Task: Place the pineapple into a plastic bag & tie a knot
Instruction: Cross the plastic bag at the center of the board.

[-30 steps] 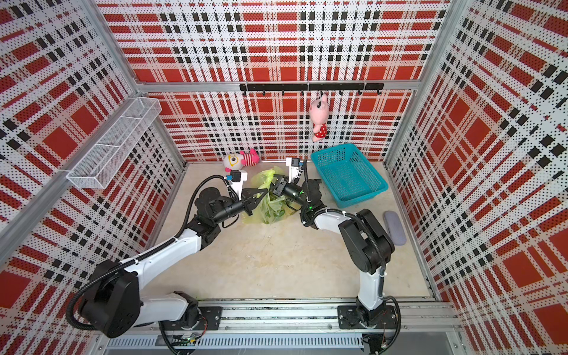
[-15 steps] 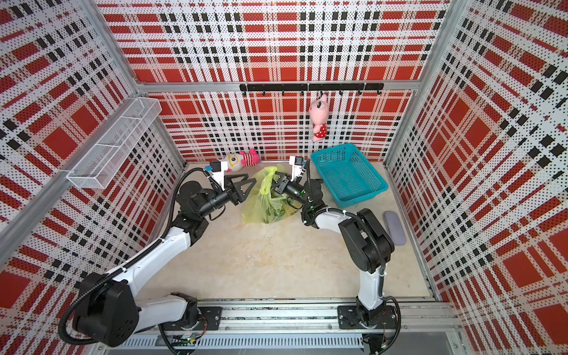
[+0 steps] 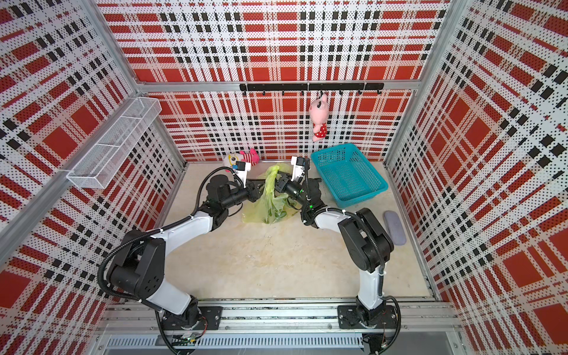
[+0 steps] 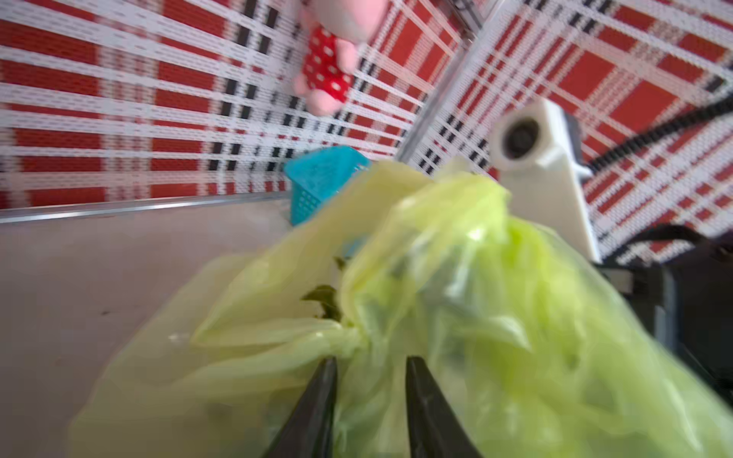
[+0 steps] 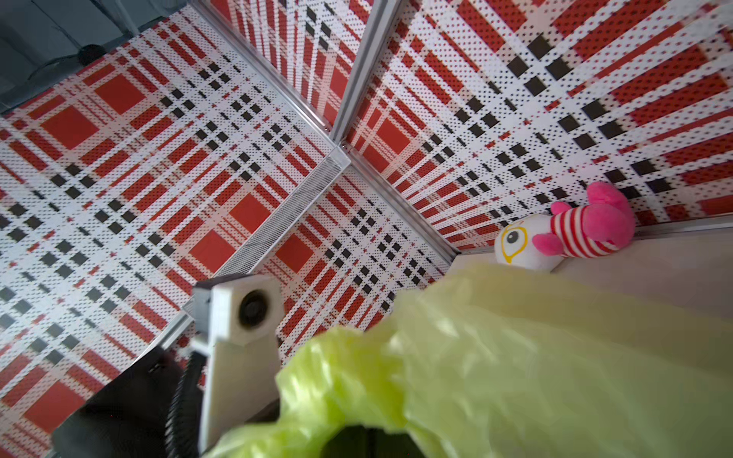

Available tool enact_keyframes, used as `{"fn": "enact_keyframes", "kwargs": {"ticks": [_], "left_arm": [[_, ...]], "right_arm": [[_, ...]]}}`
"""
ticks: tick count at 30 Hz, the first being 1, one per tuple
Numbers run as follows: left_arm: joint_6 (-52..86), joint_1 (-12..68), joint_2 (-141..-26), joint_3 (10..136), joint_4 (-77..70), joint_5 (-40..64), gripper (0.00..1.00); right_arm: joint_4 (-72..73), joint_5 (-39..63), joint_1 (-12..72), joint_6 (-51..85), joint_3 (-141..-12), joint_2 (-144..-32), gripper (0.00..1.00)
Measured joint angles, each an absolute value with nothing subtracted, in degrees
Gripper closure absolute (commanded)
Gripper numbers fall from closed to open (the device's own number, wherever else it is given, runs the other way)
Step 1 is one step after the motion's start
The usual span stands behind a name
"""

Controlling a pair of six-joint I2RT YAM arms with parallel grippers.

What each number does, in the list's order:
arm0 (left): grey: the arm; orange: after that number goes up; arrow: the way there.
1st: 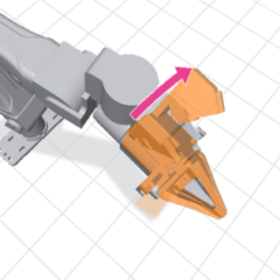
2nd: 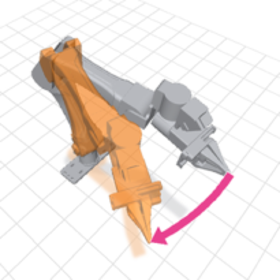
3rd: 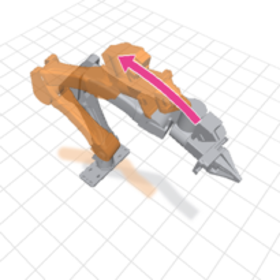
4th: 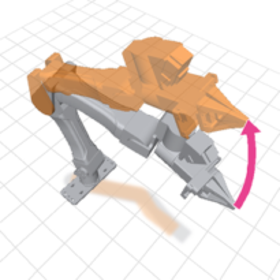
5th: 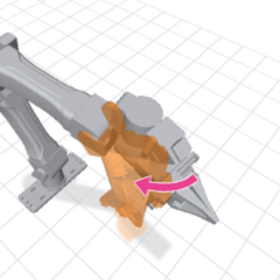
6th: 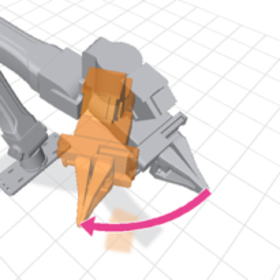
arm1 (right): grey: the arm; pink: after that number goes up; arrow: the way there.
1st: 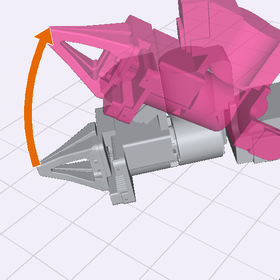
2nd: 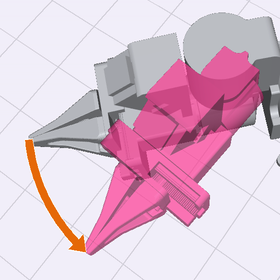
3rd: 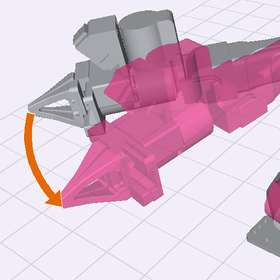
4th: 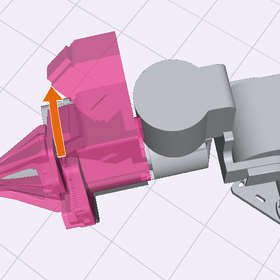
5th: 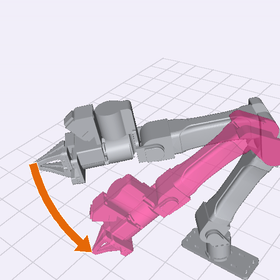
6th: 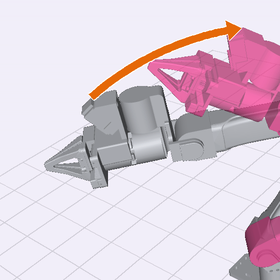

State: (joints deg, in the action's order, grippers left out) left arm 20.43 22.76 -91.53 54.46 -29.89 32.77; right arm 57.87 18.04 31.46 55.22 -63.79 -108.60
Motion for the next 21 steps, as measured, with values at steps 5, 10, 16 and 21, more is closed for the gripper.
{"fn": "enact_keyframes", "kwargs": {"ticks": [5,10,16,21], "left_arm": [[17.7,25.8,-92.3,52.9,-32.6,35.5,0.92],[17.6,25.7,-92.3,51.3,-36.1,36.9,0.98],[18.0,25.6,-92.3,49.9,-38.9,38.7,0.98],[23.0,24.5,-92.3,46.9,-45.5,41.2,0.89]], "right_arm": [[56.4,17.3,31.1,54.9,-64.1,-108.7,1.0],[57.4,20.8,31.0,56.8,-65.0,-108.8,1.0],[61.6,26.3,30.9,61.7,-65.0,-108.9,1.0],[64.0,29.2,30.8,67.0,-65.0,-109.0,1.0]]}}
